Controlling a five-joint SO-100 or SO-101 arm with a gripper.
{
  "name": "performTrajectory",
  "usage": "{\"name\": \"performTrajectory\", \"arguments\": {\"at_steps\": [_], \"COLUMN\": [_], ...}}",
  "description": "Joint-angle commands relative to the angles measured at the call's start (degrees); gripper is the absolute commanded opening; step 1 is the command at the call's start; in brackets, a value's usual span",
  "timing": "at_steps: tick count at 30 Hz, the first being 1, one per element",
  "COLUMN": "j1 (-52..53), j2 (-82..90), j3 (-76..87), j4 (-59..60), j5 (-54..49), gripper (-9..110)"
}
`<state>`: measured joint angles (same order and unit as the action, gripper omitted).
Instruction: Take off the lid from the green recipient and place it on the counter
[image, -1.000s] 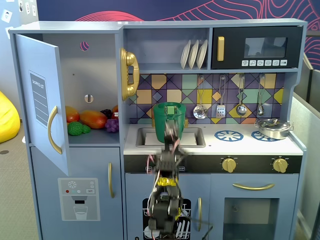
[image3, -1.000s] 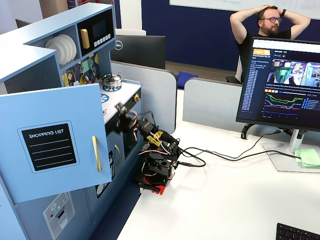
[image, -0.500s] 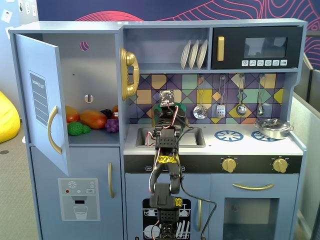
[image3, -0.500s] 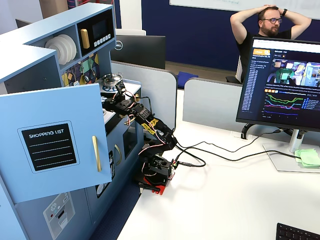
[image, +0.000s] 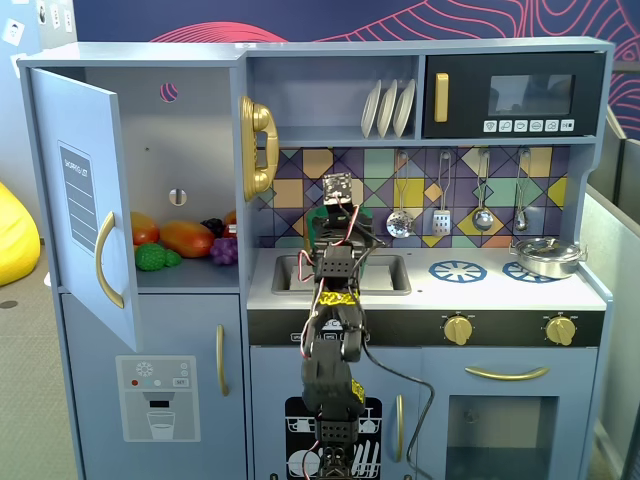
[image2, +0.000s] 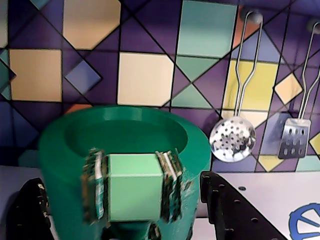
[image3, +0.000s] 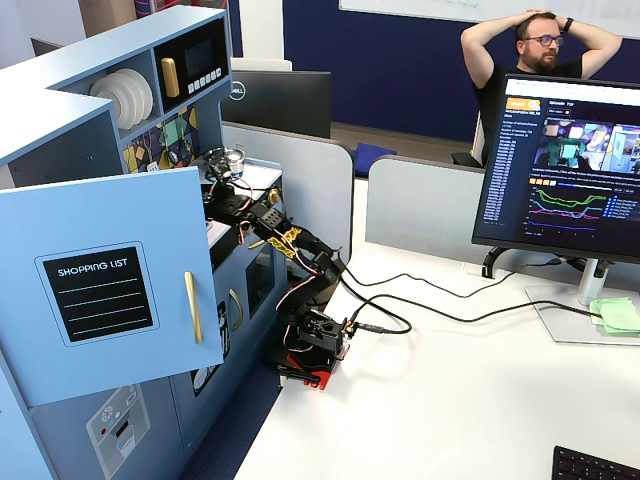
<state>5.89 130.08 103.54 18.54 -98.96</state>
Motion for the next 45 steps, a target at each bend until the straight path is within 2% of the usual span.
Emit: {"name": "performTrajectory", "arguments": {"at_steps": [1, 14, 16, 23, 31, 37, 45], "j1": [0.5, -0.8, -1.5, -4.3, -4.3, 2.1, 16.9], "j2": [-2.5, -8.3, -8.6, -8.3, -7.9, -7.6, -6.8], "j3": [-5.6, -8.9, -9.0, -7.7, -13.4, -19.3, -20.7], "j4": [-2.4, -2.5, -2.7, -4.6, -5.5, -1.4, 2.2], "j5": [0.8, 1.8, 1.8, 1.3, 0.0, -1.7, -0.3], "gripper": [33, 28, 24, 0, 0, 0, 0]}}
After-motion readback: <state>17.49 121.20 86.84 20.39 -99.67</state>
